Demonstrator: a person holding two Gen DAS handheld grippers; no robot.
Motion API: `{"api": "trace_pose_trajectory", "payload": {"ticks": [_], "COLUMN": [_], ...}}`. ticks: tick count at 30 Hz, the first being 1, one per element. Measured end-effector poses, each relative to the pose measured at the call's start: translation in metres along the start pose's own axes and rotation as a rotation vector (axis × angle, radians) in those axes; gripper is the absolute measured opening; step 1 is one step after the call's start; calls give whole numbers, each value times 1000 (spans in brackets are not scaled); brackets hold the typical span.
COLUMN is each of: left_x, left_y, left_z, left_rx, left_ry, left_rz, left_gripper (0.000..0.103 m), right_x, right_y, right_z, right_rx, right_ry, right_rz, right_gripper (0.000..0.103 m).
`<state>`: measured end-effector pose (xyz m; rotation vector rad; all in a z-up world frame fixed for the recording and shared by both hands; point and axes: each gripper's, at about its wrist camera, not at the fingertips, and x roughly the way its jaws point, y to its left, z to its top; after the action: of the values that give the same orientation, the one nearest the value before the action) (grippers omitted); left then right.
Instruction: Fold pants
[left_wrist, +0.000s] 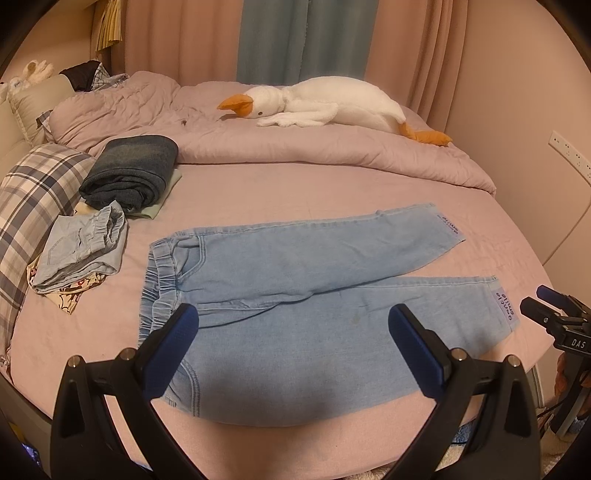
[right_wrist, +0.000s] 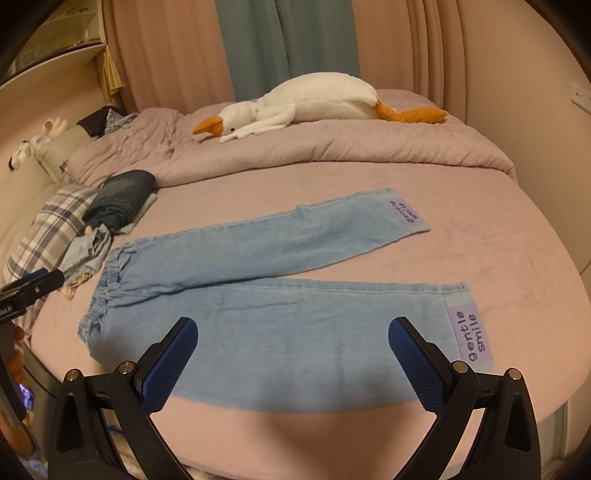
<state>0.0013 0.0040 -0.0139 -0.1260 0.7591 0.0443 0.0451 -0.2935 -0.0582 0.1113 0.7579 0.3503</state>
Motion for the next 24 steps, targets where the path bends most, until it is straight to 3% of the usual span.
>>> {"api": "trace_pose_trajectory", "payload": {"ticks": [13, 19, 24], "left_x": [4, 10, 16], "left_y": [5, 19, 58], "left_z": [-3, -10, -34], "left_rx": [55, -33, -243], "left_ry": [33, 27, 106], "left_rz": [69, 25, 27], "left_gripper": [103, 103, 103], "right_x": [3, 7, 26], "right_y": [3, 9, 33], "right_z": [-2, -4, -20], "right_rx": [-12, -26, -110], "right_ry": [8, 16, 47], "right_rz": [-4, 2, 29], "right_gripper": [102, 102, 102]}}
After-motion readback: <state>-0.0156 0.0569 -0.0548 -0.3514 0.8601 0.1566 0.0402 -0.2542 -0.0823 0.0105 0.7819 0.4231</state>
